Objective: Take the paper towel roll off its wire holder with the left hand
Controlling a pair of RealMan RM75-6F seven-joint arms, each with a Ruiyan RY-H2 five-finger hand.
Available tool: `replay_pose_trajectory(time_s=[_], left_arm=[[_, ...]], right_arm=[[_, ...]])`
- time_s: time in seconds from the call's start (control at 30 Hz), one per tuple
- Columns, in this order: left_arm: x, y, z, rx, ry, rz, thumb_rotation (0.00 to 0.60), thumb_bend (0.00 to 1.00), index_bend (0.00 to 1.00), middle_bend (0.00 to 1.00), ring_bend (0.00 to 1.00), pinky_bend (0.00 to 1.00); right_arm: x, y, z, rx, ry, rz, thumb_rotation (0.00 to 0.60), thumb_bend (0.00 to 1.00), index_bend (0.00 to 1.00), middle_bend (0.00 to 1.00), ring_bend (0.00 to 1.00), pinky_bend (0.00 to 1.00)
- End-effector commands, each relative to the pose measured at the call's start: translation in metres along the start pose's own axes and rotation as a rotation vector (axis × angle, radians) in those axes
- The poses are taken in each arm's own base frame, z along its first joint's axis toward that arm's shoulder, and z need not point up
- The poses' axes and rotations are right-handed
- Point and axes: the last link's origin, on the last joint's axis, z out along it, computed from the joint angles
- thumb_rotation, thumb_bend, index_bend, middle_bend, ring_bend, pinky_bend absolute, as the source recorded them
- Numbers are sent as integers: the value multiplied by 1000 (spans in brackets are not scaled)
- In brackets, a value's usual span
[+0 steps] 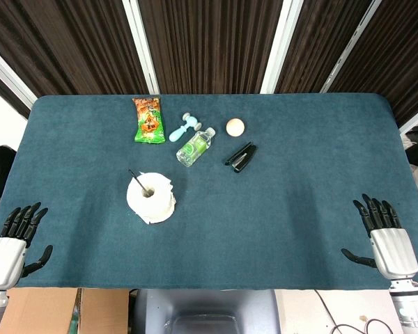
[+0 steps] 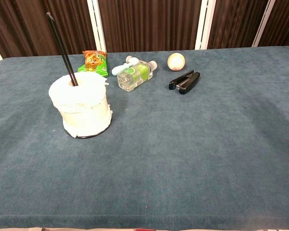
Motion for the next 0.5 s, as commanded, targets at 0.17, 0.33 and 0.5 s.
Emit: replay_pose_trajectory(time_s=[0.17,0.33,0.5], left_arm=[[-16,15,30,-117,38,-253,600,379,0,0,0,5],[-48,25,66,-136,21,-582,599,351,0,0,0,0],[-65,47,83,-163,-37,-712,529,335,0,0,0,0]], right_arm=[[-2,-1,0,2,-14,-1,548,0,0,0,0,0],[-2,0,1,7,-28,16,549,0,0,0,0,0],[-4,-1,4,5,-45,16,548,0,0,0,0,0]])
